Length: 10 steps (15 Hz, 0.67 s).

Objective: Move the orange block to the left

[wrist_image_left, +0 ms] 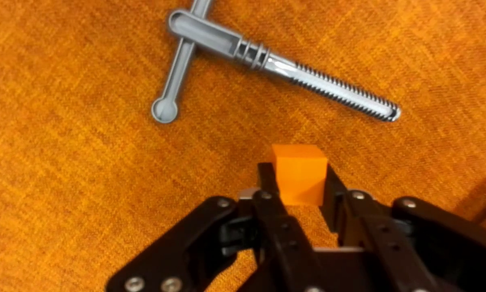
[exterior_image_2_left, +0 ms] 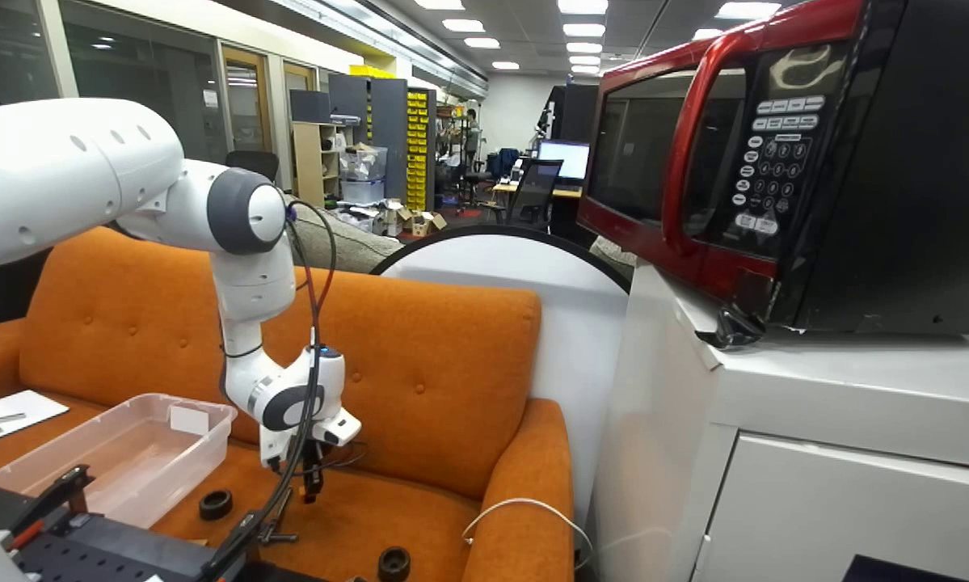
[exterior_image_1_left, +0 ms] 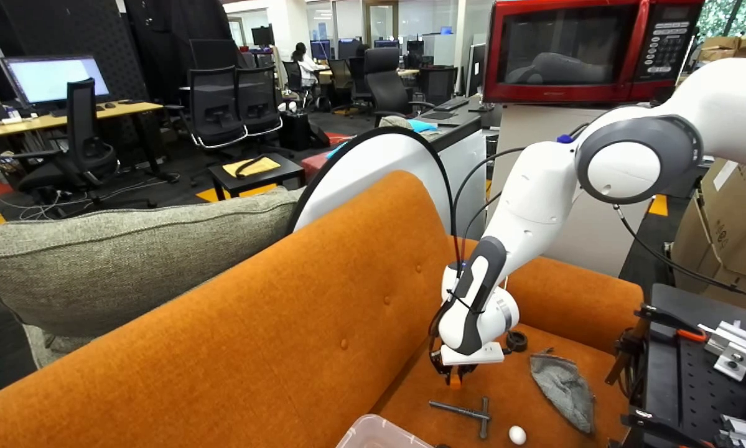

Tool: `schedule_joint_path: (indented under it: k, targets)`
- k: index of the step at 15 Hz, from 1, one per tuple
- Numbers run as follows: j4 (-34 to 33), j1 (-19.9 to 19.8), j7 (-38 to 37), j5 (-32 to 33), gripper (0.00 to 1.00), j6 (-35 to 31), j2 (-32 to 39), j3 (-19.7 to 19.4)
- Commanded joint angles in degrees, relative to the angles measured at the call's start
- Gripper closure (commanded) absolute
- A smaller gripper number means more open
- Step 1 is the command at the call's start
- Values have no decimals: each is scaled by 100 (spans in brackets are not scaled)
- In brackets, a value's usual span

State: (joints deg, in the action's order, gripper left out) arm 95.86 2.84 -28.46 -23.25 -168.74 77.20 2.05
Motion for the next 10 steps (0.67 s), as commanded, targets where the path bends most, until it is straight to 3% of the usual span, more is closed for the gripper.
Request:
schedule_joint_path:
  k: [1,2,10]
  targets:
    - [265,107,-366,-453,93,-757,15,26]
    - [87,54,-174,-283,71,-333,38,21]
    - [156,99,-337,-369,71,-643,89,15]
